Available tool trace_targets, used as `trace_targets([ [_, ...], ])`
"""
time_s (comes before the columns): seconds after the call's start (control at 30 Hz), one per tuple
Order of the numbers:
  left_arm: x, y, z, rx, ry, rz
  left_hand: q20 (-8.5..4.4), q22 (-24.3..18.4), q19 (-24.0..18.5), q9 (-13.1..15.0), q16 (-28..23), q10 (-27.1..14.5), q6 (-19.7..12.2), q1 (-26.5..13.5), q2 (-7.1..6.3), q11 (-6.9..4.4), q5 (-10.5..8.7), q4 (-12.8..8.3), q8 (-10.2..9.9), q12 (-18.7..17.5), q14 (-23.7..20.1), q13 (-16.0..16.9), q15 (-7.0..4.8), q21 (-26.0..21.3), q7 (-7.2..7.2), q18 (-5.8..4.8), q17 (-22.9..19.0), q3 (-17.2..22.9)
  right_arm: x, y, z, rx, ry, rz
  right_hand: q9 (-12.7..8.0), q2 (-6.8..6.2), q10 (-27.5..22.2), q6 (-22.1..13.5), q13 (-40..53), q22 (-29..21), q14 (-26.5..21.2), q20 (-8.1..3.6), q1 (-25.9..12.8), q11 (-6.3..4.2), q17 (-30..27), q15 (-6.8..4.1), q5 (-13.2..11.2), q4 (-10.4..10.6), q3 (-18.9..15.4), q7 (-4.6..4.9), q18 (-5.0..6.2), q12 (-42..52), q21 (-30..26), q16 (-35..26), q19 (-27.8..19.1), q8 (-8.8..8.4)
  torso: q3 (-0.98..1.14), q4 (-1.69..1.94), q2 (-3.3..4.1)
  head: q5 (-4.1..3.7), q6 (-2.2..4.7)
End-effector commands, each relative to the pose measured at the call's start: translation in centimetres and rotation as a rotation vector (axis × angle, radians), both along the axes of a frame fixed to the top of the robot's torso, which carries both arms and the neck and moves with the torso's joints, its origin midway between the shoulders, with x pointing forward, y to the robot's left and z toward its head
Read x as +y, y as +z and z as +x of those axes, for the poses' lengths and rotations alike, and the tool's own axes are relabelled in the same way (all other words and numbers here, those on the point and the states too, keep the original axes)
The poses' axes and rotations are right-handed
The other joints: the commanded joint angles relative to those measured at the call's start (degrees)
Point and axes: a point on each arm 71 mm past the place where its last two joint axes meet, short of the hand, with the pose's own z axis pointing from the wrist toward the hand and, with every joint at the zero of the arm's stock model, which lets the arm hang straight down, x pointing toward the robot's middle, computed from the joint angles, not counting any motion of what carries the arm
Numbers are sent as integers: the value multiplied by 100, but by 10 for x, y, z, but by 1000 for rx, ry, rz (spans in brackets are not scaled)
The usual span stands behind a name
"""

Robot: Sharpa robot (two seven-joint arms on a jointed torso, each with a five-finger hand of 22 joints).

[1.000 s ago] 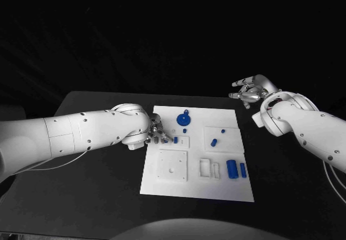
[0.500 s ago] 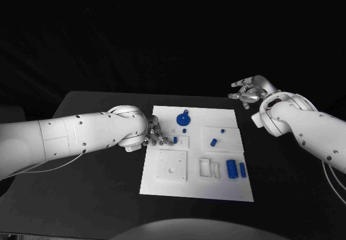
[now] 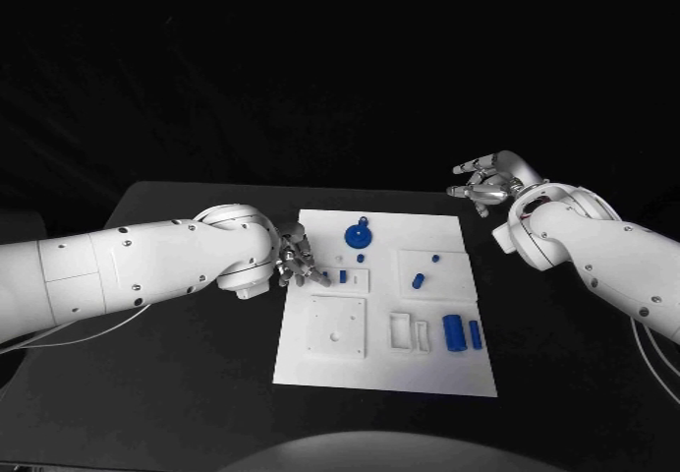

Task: Assemble the parts on the task board

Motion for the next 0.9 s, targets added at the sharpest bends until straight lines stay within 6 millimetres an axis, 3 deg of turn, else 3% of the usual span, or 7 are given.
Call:
trace_targets([
  [0.03,-10,19,0,-133,-63,-139,74,-298,-15,-398,-363,-95,-88,323,185,57,281,-355,77,-436,-92,-164,66,-362,39,-42,-276,-102,0,0,0,0,11,-2,2,-7,-47,-36,-10,-5,28,-36,-62,4,-5,-21,28,1,-40,-14,68,-24,-20,-26,272,-2,0,6,-1,-19,6],
  [0.17,-19,41,2,-311,-114,-283,240,-778,-202,-1123,-965,-445,-82,602,378,244,217,-497,45,-1180,-431,-469,261,-962,140,-70,-731,-202,-2,0,0,-15,3,5,3,-17,-56,-27,-157,-93,-9,-32,-56,-2,-26,-20,31,0,-15,-18,78,-193,-180,-65,246,-1,1,-7,0,-24,36],
  [0.23,-23,49,3,-384,-123,-345,302,-924,-164,-1402,-1085,-573,-121,645,394,330,159,-447,-22,-1505,-392,-465,325,-1105,196,-32,-873,-228,-3,0,1,-20,0,13,10,-37,-11,92,-572,-521,-124,-23,-63,-5,-135,-16,33,0,54,-21,136,-598,-886,-233,133,4,2,-15,1,-14,43],
  [0.37,-32,60,7,-513,-153,-428,392,-1060,-100,-1946,-1120,-837,-120,879,421,508,174,-422,-166,-2211,-406,-477,419,-1258,298,56,-1002,-179,-3,0,1,-29,1,34,30,-52,31,421,-1160,-780,-260,-9,-70,-4,-275,-1,32,-26,125,-28,137,-929,-1293,-396,130,22,7,-10,1,-24,59],
  [0.5,-39,60,17,-543,-183,-414,454,-1091,-388,-2310,-1734,-1069,-38,1551,593,646,274,-755,-307,-2661,-676,-492,520,-1458,409,137,-1386,317,-3,1,2,-55,14,69,33,-85,101,526,-2215,-1135,-1004,142,-7,83,-689,169,-16,-96,386,13,23,-1922,-1930,-989,-494,23,8,-17,0,-14,85],
  [0.67,-50,55,31,-555,-259,-375,521,-668,-611,-2702,-2322,-1159,51,1379,332,705,257,-969,-466,-2798,-459,-497,547,-1349,381,215,-1769,863,-1,4,3,-100,40,136,32,2,77,542,-3359,-1500,-1475,349,87,288,-1412,412,-97,-205,455,91,-10,-2904,-2530,-1851,-1094,22,6,-22,11,-41,124],
  [0.9,-67,44,39,-570,-413,-269,574,-932,-509,-2863,-2942,-1369,-67,1131,14,677,-44,-1012,-497,-2805,-258,-497,549,-1712,260,208,-2062,1175,-5,14,3,-246,8,256,19,35,-58,300,-4904,-2303,-1857,737,74,626,-2617,797,-118,-275,870,197,25,-4074,-3395,-3152,-1793,12,-3,-38,30,-73,151],
])
